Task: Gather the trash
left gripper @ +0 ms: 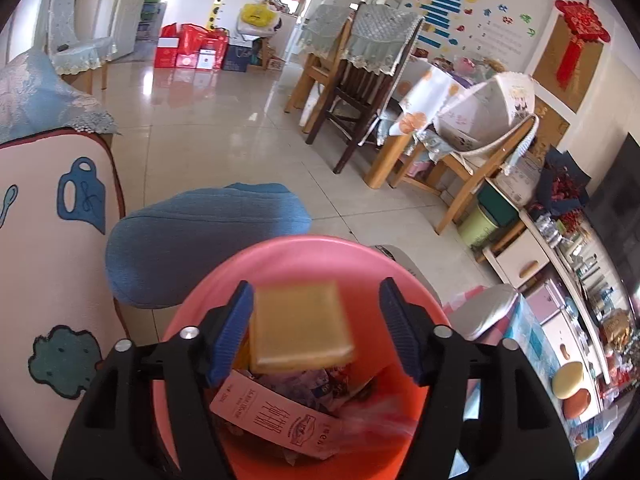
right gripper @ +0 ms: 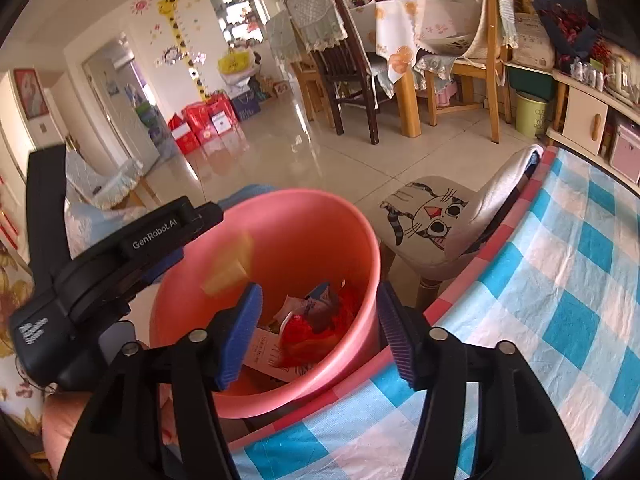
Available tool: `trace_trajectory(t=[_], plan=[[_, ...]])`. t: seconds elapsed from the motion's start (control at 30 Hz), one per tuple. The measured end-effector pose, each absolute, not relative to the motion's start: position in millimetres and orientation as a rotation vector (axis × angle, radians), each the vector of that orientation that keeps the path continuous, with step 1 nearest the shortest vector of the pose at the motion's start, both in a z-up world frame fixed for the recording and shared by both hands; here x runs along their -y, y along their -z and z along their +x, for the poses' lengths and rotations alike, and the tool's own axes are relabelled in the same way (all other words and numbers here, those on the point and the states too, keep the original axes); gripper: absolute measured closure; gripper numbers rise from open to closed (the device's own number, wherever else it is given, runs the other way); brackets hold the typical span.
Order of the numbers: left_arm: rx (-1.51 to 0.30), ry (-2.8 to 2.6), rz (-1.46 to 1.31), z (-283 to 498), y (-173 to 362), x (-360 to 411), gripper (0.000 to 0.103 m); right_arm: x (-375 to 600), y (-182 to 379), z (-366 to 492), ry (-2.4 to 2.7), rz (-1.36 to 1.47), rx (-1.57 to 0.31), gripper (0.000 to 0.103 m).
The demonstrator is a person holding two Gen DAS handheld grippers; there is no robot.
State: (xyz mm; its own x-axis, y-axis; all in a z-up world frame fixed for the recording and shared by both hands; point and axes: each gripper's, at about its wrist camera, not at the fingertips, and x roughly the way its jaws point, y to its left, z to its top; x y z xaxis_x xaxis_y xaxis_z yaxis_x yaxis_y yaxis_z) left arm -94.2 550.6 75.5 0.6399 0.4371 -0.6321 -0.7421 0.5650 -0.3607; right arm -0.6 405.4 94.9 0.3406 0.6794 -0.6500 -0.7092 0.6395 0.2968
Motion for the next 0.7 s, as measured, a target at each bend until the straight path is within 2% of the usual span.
trace_trajectory(t=[0.07, 0.23, 0.47, 0.7], plan=[[-0.495, -0.755, -0.637, -96, -77, -548, 0.024, -396, -97, -1, -0.882, -0.031, -0.807, 0.029], [-0.476, -0.741, -0.546, -90, -83, -532, 0.017, -367, -102, -10, -0.794, -0.068, -0.762, 0.016], [-0.395, -0.574, -0.463, -82, -91, -502, 0.015, -315, -99, -22, -0.708, -0.066, -0.764, 0.016], [-0.350, -0.433, -0.317, -67, -104, -450, 0.007, -259, -93, -39, -0.596, -0.100, -0.750, 0.016]])
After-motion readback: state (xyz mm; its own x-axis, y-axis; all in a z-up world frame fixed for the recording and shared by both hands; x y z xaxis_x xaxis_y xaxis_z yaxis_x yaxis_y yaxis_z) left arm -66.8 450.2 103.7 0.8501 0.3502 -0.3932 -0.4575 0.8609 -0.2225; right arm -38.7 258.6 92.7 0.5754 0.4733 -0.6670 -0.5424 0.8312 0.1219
